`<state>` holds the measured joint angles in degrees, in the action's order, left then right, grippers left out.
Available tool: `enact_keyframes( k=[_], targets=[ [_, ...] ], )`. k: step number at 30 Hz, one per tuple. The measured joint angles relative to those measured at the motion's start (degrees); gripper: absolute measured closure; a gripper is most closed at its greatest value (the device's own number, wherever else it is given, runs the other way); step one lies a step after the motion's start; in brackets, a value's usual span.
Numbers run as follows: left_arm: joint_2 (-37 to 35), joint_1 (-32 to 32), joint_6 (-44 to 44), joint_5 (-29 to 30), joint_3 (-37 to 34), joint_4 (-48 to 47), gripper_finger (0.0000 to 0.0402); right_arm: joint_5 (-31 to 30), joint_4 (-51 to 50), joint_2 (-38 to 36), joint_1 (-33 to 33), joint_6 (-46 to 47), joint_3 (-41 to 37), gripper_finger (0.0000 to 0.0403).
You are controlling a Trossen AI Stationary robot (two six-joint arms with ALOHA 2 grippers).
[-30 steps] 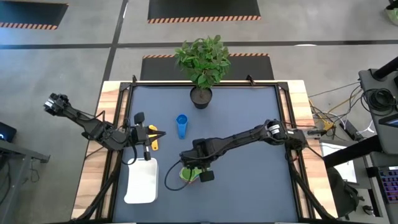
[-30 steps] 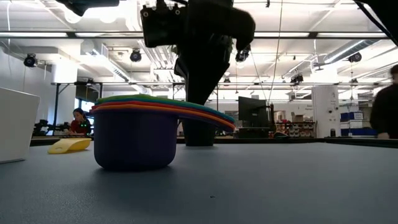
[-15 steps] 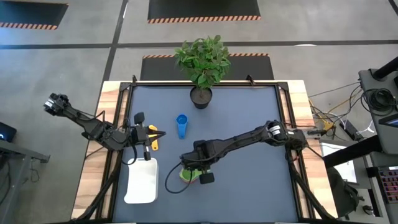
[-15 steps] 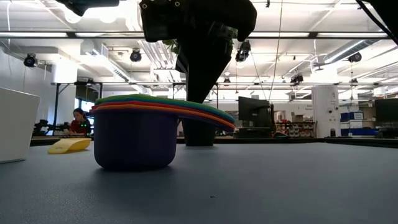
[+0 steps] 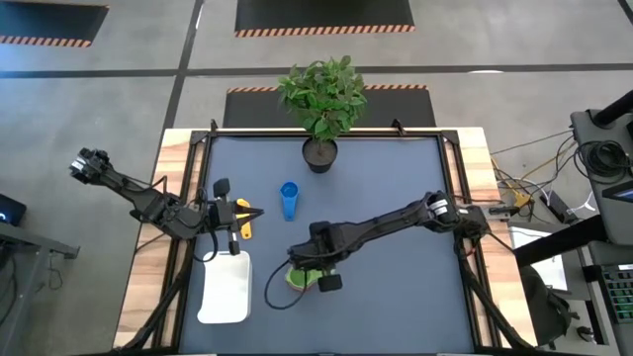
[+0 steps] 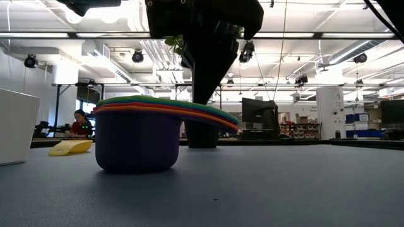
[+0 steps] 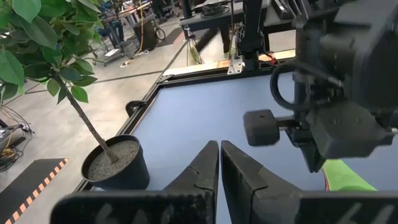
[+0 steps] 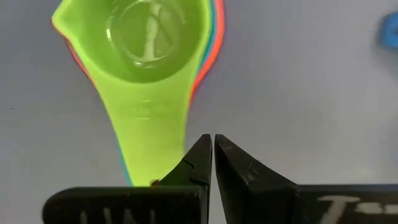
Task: Nest measuring cups in basket
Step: Stack the light green measuring cup on the light blue measuring cup, then stack the blue measuring cup on the light green measuring cup
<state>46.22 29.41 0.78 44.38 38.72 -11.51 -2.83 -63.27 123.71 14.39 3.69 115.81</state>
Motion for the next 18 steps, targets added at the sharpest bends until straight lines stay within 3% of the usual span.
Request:
enact_keyframes(
  k=[11, 18],
  targets=[
    [0.0, 0.0, 0.3, 0.0, 0.0, 0.0, 0.0402, -7.6, -0.3, -5.5, 0.1, -1.2, -1.3, 0.0394],
    [0.0, 0.0, 0.3, 0.0, 0.0, 0.0, 0.0402, -9.2, 5.0, -12.1, 0.4, -0.9, -10.3, 0.0394]
  ],
)
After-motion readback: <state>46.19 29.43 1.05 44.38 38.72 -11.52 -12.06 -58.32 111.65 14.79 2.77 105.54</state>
